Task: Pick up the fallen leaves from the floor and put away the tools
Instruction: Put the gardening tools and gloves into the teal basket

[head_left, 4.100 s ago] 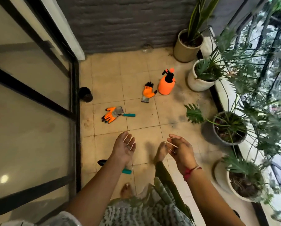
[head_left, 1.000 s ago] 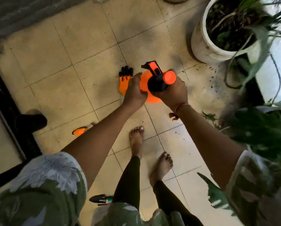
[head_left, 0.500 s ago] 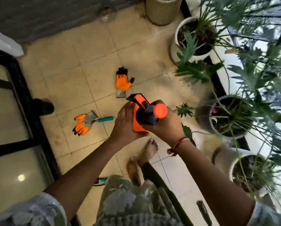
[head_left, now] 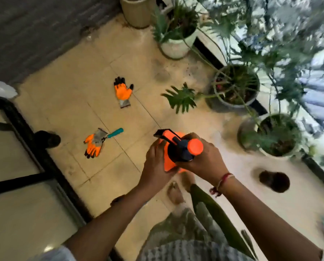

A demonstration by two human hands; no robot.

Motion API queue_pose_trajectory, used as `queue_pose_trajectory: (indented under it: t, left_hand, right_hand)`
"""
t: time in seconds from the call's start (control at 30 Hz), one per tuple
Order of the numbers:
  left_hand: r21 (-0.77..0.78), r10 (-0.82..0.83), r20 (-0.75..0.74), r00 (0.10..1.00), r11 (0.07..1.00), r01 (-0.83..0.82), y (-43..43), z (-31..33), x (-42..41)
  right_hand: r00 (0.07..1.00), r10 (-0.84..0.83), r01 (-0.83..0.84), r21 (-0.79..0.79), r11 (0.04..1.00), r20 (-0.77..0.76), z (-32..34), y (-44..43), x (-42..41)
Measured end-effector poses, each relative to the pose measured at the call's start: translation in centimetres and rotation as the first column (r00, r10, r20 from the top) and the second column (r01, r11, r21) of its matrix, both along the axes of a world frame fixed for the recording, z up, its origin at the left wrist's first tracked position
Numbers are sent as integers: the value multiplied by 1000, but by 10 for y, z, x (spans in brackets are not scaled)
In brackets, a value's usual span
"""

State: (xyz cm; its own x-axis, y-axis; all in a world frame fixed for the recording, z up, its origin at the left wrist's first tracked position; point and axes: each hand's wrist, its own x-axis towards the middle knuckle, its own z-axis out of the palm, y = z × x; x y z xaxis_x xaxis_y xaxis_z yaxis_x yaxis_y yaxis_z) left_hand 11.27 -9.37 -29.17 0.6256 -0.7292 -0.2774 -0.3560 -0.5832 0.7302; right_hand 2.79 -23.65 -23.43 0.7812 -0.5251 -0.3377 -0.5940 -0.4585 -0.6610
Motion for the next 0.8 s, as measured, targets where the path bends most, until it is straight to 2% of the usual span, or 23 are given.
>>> queue_pose_trajectory:
  t: [0.13,0.23,0.37,0.5,0.6,0.7,0.8]
  left_hand:
    - [-62,-31,16,999,998,32,15,9,-51]
    - [-40,-98,209,973,993,109,13,12,-76]
    - [-71,-293,389,873,936,345,4,29,-122]
    - [-97,-440,515,736,823,560,-8,50,-173]
    - [-80,-612,457,645,694,715,-6,63,-230]
    - [-129,-732,307,608,601,789,1,73,-290]
    - [-172,-820,222,527,499,849,5,74,-349]
  right_hand:
    - [995,-102,102,8,995,-23,-5,13,-73]
    - [992,-115,116,12,993,-50,-1,19,-115]
    - [973,-230,231,28,973,-27,17,24,-189]
    - [957,-290,289,43,956,26,35,44,-269]
    - [932,-356,355,36,934,71,49,74,-336]
    - [898,-437,437,19,899,53,60,103,-403]
    - [870,-492,492,12,870,19,66,124,-467]
